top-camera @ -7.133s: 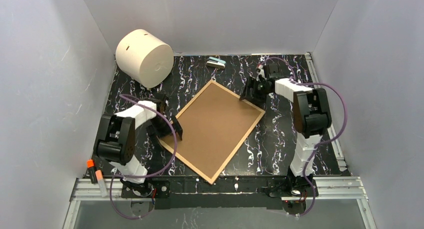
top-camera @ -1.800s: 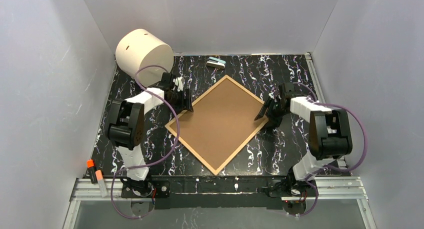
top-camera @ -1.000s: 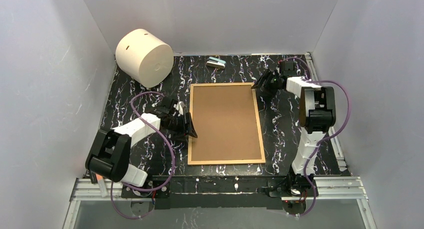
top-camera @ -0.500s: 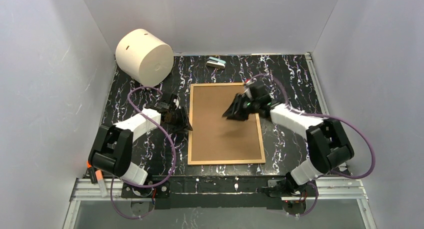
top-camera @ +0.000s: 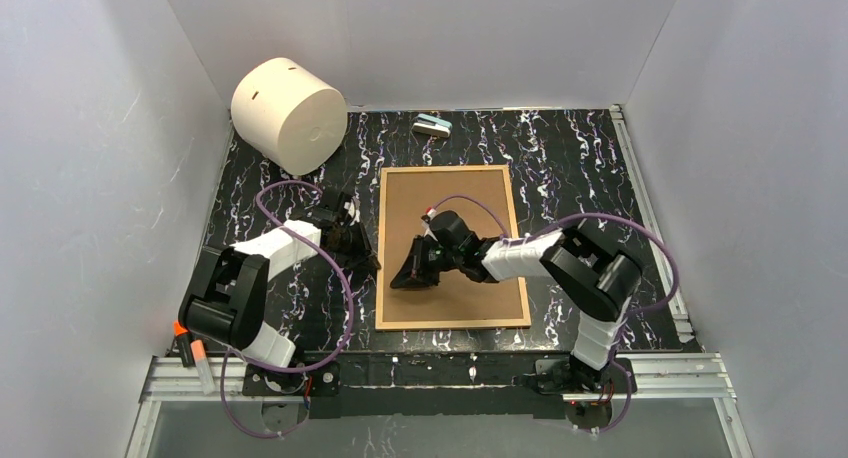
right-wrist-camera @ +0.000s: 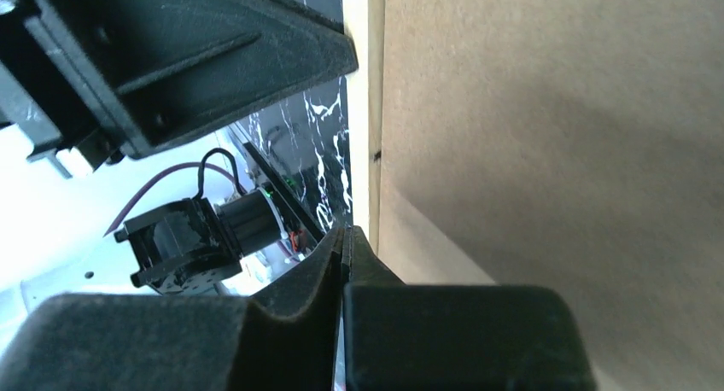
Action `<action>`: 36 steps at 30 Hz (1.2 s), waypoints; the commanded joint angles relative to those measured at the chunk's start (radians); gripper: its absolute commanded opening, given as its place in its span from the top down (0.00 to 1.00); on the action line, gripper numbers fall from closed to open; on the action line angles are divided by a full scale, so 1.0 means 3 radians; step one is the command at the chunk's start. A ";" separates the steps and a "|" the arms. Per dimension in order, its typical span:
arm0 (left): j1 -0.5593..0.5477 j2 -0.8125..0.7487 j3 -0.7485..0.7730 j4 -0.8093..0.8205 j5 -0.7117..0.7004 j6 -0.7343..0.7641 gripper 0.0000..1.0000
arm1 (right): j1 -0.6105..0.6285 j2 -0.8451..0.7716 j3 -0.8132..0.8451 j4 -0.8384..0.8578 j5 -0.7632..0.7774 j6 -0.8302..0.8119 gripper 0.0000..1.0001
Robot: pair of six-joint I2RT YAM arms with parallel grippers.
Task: Put the photo into the frame
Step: Adjust the photo frame at the center of the board, then install the photo frame at the center of the board.
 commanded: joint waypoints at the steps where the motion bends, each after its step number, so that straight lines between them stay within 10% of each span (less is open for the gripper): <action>1: 0.0021 0.0114 -0.0209 -0.0120 -0.0016 0.0107 0.96 | 0.0059 0.0210 0.0249 0.0469 0.0072 0.0140 0.91; 36: 0.0144 0.0214 -0.0334 -0.0148 -0.0062 0.0184 0.98 | 0.0131 0.0716 0.0454 -0.0435 0.0291 -0.0265 0.93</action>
